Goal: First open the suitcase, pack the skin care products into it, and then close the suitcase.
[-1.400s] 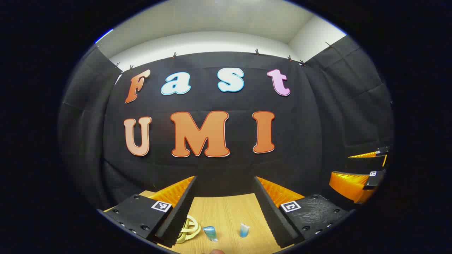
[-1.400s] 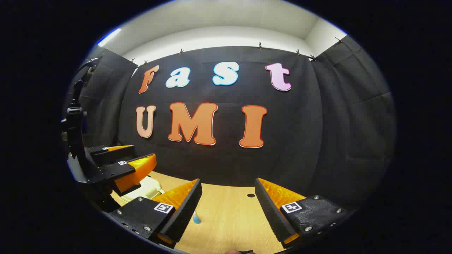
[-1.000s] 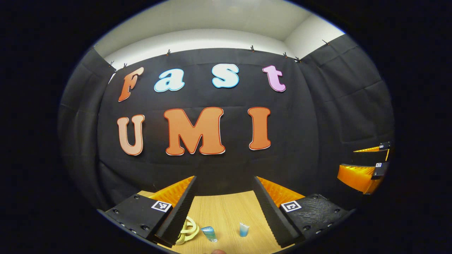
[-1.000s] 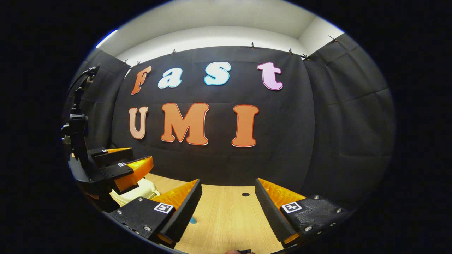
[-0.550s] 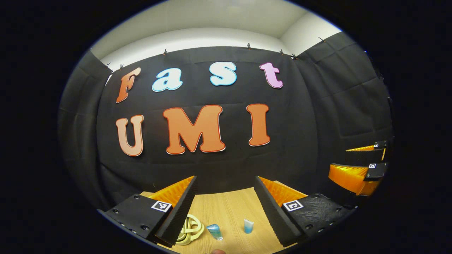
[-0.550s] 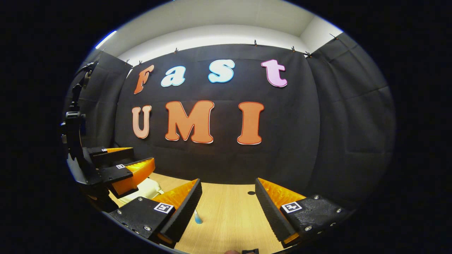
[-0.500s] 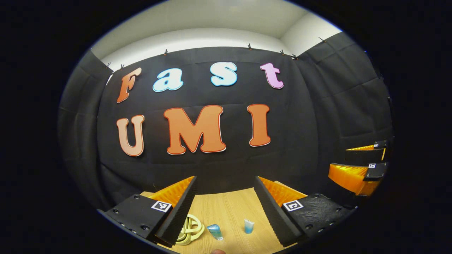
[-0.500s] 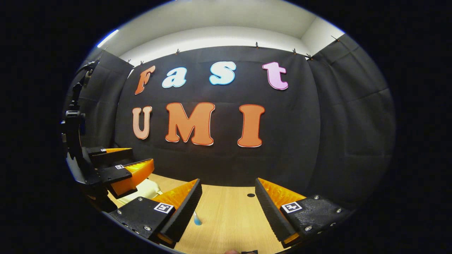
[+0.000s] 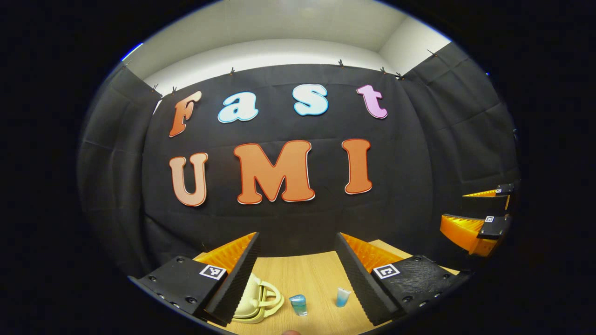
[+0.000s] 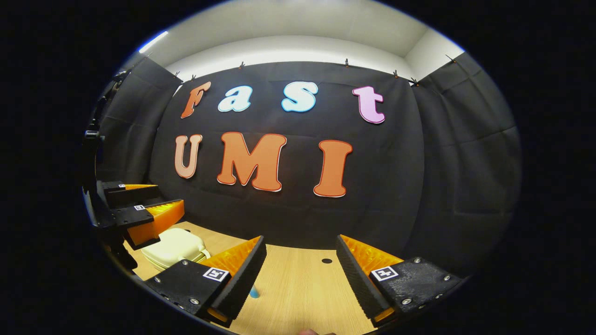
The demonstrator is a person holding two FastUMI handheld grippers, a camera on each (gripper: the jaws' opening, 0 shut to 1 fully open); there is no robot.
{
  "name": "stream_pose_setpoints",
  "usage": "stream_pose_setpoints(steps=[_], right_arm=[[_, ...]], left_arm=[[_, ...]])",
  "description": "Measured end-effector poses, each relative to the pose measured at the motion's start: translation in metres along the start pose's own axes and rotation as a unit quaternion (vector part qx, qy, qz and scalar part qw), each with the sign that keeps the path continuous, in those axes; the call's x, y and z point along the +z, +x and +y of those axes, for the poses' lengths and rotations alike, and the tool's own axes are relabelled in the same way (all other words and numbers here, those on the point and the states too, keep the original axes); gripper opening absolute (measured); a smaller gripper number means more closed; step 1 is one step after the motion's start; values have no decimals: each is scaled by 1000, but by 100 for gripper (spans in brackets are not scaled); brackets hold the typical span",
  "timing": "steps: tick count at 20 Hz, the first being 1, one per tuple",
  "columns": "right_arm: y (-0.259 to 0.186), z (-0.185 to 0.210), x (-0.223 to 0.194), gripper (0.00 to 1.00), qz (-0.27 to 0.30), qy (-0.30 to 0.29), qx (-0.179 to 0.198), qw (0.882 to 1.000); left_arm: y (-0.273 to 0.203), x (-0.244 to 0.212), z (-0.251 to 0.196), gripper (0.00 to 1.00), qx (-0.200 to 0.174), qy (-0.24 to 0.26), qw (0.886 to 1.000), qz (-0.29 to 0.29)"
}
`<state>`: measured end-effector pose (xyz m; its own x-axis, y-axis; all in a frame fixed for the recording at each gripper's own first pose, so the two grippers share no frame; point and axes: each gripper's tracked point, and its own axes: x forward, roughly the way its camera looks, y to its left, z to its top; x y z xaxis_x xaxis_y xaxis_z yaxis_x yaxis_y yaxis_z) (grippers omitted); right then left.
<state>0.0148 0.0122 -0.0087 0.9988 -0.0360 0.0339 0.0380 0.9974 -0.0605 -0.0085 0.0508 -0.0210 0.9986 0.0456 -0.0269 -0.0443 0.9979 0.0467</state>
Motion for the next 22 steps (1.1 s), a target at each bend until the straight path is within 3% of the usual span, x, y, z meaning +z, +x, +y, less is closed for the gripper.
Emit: stream_pose_setpoints(steps=[8, 11, 12, 16, 22], right_arm=[[7, 14, 1, 95, 4, -3, -32, 999], [9, 23, 6, 95, 3, -7, -33, 999], [10, 26, 5, 92, 6, -8, -29, 1000], [25, 30, -1, 95, 17, -13, -12, 1000], [59, 17, -10, 99, 10, -17, 14, 1000]], left_arm=[[-4, -50, 40, 98, -10, 66, 997, 34], [2, -77, 50, 98, -17, 112, 992, 54], [3, -89, 55, 98, -16, 133, 989, 60], [19, -135, 65, 96, -16, 202, 975, 87], [50, -210, 69, 97, -21, 299, 942, 147]])
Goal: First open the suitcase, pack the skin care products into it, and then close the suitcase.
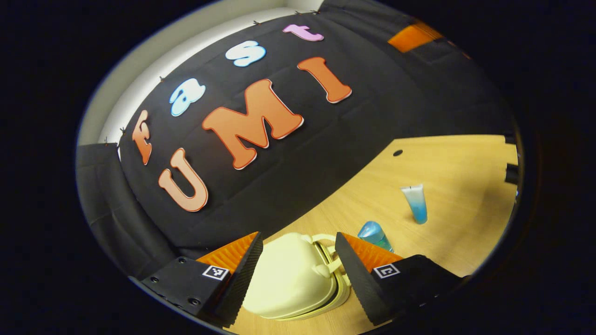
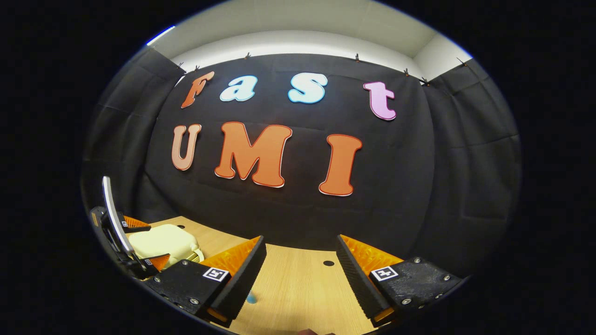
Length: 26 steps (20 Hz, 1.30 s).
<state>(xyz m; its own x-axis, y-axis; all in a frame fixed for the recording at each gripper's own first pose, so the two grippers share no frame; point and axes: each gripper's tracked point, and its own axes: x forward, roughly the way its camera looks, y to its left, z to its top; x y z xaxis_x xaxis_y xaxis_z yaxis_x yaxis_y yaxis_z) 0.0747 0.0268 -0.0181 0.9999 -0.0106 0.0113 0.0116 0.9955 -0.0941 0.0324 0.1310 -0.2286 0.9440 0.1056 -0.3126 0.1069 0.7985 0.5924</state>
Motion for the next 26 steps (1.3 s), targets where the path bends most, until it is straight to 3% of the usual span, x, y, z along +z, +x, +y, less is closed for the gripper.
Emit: stream_pose_setpoints(steps=[5, 6, 8, 9, 12, 16, 19, 22, 23, 24, 25, 26], right_arm=[[24, -14, -9, 95, -3, 13, 32, 999], [28, -15, -12, 95, -3, 14, 41, 999], [36, -20, -20, 95, 4, 13, 48, 999], [39, -22, -24, 95, 11, 15, 48, 999], [43, -24, -24, 95, 10, 17, 43, 999], [45, -26, -21, 95, 10, 22, 19, 1000], [41, -22, -27, 95, 18, 22, 7, 1000], [37, -21, -29, 95, 24, 13, -2, 1000], [35, -22, -28, 95, 24, 12, -7, 1000], [33, -23, -26, 95, 23, 14, -11, 1000], [33, -23, -26, 95, 24, 15, -14, 999], [32, -25, -28, 95, 26, 15, -20, 999]], left_arm=[[39, -30, -36, 95, -27, 75, 996, 37], [47, -35, -41, 99, -29, 88, 995, 42], [58, -47, -46, 93, -34, 118, 991, 56], [61, -53, -47, 99, -40, 133, 988, 63], [73, -71, -61, 84, -62, 169, 981, 73], [86, -92, -71, 84, -73, 212, 971, 85], [99, -98, -81, 73, -85, 266, 957, 76], [110, -113, -90, 72, -99, 309, 942, 82], [111, -113, -94, 43, -107, 320, 938, 82], [114, -116, -98, 42, -112, 326, 935, 81], [119, -111, -91, 48, -100, 339, 933, 72], [115, -108, -94, 32, -108, 337, 933, 64]])
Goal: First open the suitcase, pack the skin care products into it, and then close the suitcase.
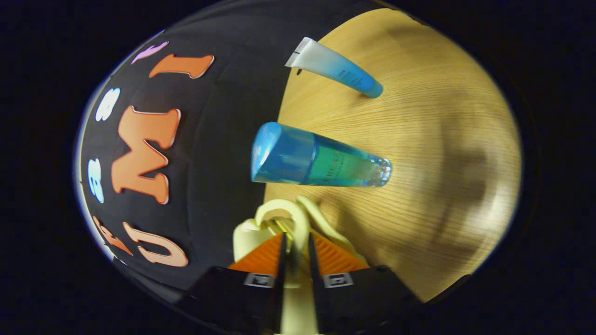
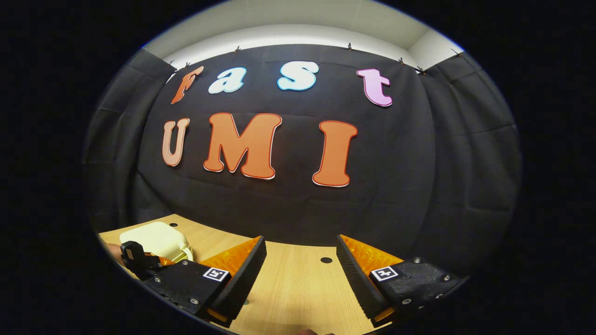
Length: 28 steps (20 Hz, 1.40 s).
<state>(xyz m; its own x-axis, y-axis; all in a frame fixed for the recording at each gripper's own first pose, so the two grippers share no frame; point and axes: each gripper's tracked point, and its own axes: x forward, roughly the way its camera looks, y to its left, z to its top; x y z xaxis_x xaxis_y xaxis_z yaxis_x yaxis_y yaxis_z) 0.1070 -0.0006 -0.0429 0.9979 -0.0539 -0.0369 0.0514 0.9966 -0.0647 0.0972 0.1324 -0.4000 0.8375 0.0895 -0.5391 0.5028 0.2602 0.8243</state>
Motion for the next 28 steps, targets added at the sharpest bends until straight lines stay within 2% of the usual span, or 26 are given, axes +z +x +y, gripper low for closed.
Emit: stream_pose_setpoints(steps=[1, 2, 8, 15, 18, 22, 28], right_arm=[[0, -2, 0, 95, 1, 0, -6, 1000], [-1, -3, -1, 95, 1, 2, -11, 1000], [5, 8, -4, 95, 10, 4, -17, 1000], [20, 42, -5, 95, 16, 5, 3, 1000], [26, 58, -6, 95, 18, 4, 13, 1000], [36, 81, -7, 95, 24, 4, 25, 999], [48, 117, -5, 95, 28, 1, 41, 999]], left_arm=[[-4, -2, 1, 15, 8, -4, 1000, 5], [0, 0, 5, 6, 12, -10, 1000, -9], [-14, 0, 34, 6, 18, -120, 992, -35], [-48, -26, 121, 5, 54, -246, 966, -59], [-59, -53, 163, 4, 71, -317, 944, -62], [-71, -106, 223, 4, 95, -430, 896, -57], [-80, -214, 276, 5, 130, -541, 830, -43]])
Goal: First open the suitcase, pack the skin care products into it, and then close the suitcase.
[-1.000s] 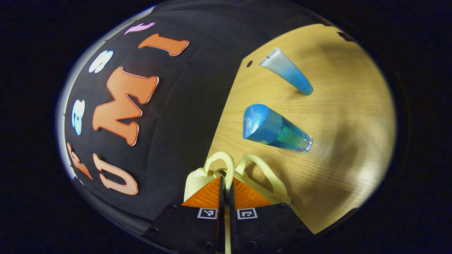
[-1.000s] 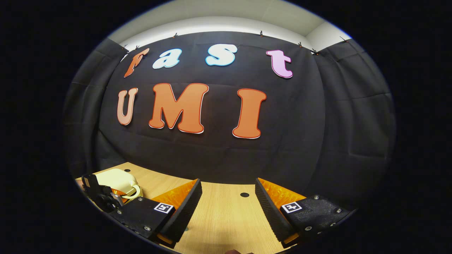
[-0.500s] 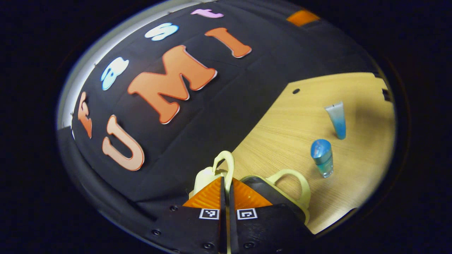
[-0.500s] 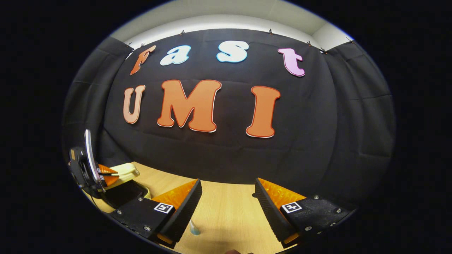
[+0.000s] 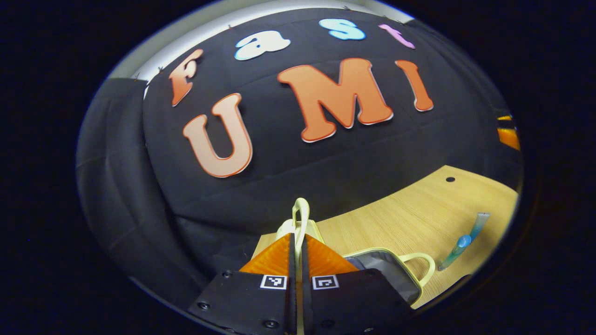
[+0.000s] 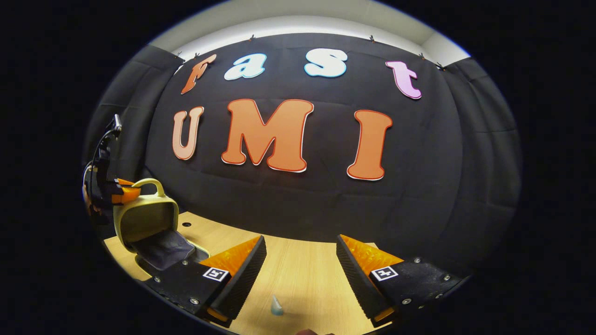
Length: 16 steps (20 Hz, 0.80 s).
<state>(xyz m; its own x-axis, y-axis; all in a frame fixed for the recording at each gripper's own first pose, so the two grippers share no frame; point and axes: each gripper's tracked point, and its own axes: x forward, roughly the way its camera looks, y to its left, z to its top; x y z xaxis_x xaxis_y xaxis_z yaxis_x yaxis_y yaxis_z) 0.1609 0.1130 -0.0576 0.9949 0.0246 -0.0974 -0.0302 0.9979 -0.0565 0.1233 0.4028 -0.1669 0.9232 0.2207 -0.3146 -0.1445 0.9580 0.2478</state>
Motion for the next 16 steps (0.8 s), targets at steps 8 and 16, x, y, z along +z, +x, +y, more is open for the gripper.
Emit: stream_pose_setpoints(steps=[8, 16], right_arm=[[13, 40, 0, 95, 15, -13, 3, 1000], [14, 66, -5, 95, 37, -26, -4, 999]], left_arm=[[18, -74, 148, 6, 51, -117, 991, 47], [57, -208, 221, 6, 70, -153, 974, 149]])
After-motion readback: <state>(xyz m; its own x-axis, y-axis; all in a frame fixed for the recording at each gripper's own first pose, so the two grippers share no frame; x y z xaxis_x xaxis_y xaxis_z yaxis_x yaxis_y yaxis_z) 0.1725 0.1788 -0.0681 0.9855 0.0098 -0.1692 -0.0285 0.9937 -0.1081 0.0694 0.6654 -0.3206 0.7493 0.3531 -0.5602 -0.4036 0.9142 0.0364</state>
